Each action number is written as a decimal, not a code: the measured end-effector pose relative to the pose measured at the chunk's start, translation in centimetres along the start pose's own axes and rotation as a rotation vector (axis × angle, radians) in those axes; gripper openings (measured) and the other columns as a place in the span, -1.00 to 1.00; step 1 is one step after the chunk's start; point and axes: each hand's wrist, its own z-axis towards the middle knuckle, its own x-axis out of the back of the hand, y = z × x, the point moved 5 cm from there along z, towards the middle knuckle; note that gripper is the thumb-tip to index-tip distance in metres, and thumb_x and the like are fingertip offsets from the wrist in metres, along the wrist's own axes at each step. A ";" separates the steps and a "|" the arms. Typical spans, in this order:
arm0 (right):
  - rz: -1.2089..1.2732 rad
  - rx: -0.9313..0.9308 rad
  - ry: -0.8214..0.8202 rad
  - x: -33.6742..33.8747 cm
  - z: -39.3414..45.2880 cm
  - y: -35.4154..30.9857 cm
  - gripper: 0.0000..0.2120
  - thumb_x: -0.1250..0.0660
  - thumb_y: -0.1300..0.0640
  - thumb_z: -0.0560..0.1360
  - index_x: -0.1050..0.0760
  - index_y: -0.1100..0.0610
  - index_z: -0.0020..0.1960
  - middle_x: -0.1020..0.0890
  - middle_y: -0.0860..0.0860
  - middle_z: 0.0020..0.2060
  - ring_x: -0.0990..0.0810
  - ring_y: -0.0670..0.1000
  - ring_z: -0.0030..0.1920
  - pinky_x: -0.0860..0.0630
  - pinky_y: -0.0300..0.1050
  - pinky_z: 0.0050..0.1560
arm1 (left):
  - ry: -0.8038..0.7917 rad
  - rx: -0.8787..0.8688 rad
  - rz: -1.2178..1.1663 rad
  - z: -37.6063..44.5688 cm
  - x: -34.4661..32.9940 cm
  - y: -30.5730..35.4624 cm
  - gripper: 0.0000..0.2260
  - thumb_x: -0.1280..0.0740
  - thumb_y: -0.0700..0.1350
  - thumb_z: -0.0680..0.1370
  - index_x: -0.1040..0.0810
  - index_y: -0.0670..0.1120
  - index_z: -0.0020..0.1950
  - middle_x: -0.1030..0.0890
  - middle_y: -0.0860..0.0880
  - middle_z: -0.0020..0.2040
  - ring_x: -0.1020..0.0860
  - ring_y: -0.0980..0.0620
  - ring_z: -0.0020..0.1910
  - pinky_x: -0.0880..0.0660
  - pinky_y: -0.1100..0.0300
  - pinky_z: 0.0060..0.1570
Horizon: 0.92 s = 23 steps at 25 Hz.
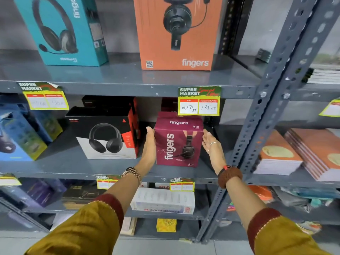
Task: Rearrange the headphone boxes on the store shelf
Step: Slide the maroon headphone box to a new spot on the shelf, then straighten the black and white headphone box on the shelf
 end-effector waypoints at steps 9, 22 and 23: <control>0.009 0.032 0.027 0.1 -0.2 0.6 -0.55 -0.04 0.15 0.61 -0.19 0.14 0.49 -0.26 0.00 0.48 -0.24 -0.03 0.47 -0.11 -0.09 0.53 | 0.058 0.005 0.000 0.0 0.4 -0.7 -0.47 0.20 0.17 0.60 -0.28 -0.02 0.43 -0.42 0.13 0.25 -0.42 0.17 0.23 -0.22 0.25 0.23; -0.115 0.266 -0.047 -14.5 -3.4 -2.0 -0.53 -0.06 0.17 0.53 -0.32 0.07 0.43 -0.39 -0.02 0.42 -0.35 -0.08 0.40 -0.22 -0.16 0.47 | 0.612 -0.015 -0.013 0.7 24.5 -2.3 -0.40 0.14 0.22 0.58 -0.06 -0.08 0.53 -0.10 -0.04 0.57 -0.09 -0.01 0.54 0.04 0.06 0.52; -0.110 0.231 -0.079 -16.2 -3.2 -1.9 -0.54 -0.04 0.22 0.56 -0.28 0.09 0.45 -0.36 0.00 0.43 -0.34 -0.09 0.39 -0.21 -0.12 0.48 | 0.579 0.000 0.002 1.3 25.8 -2.2 -0.37 0.15 0.26 0.56 -0.01 -0.05 0.54 -0.05 -0.01 0.58 -0.04 0.01 0.55 0.07 0.05 0.53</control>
